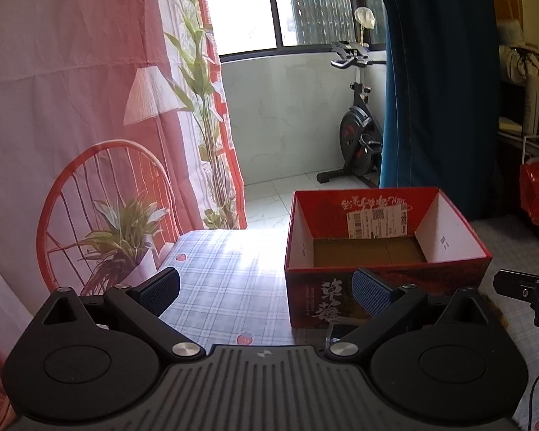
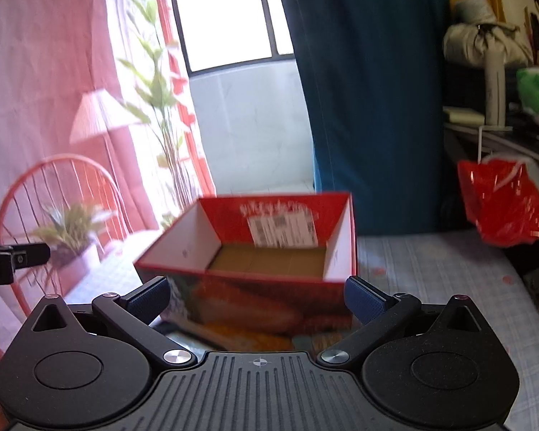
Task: Organize soft objects
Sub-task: 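Move both open grippers down toward the blue snack bag, then close both grippers on the blue snack bag, then lift the blue snack bag with both grippers over the red box, then lower the blue bag into the red box and open both grippers, then withdraw both grippers and move them toward the white cloth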
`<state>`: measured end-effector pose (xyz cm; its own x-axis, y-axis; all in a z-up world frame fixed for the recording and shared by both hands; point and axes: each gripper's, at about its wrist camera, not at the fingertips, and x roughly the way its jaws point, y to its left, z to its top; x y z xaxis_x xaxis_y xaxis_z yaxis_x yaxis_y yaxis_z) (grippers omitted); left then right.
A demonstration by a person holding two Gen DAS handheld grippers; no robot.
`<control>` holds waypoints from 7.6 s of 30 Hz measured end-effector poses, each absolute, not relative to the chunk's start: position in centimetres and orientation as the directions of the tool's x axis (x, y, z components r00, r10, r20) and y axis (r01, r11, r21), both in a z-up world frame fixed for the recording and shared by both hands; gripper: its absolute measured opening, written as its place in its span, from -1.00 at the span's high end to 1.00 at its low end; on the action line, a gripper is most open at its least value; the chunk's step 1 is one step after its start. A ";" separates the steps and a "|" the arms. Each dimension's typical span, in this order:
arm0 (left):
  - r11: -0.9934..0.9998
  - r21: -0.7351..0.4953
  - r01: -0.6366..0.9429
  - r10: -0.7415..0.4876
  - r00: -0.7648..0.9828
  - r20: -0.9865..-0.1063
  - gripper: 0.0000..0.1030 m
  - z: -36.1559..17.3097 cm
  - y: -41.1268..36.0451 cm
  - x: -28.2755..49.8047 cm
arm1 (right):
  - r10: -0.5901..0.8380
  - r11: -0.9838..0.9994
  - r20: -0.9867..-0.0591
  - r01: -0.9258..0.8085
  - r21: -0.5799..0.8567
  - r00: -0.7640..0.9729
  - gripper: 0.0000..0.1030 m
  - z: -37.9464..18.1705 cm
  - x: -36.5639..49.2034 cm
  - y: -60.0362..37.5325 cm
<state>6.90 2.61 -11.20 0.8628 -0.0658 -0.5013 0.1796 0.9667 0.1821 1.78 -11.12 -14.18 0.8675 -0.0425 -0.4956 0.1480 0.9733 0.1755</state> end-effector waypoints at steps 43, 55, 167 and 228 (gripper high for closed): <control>0.875 -0.167 0.454 -0.417 0.533 -0.736 0.19 -23.1 3.2 9.1 | 0.211 0.963 -0.726 -0.012 0.269 0.655 0.11 -22.7 1.6 -6.3; 0.871 -0.221 0.439 -0.446 0.517 -0.731 -0.08 -24.5 3.2 11.8 | 0.219 0.962 -0.723 -0.022 0.271 0.655 0.11 -23.6 3.2 -6.9; 0.780 -0.356 0.515 -0.613 0.514 -0.600 0.05 -17.6 -5.6 26.9 | 0.156 0.974 -0.596 -0.024 0.223 0.787 0.37 -15.8 19.6 -18.8; 0.902 -0.054 0.428 -0.364 0.689 -0.626 -1.00 -17.3 1.5 14.6 | 0.051 0.993 -0.641 0.031 0.115 0.766 -0.99 -16.8 8.1 -13.8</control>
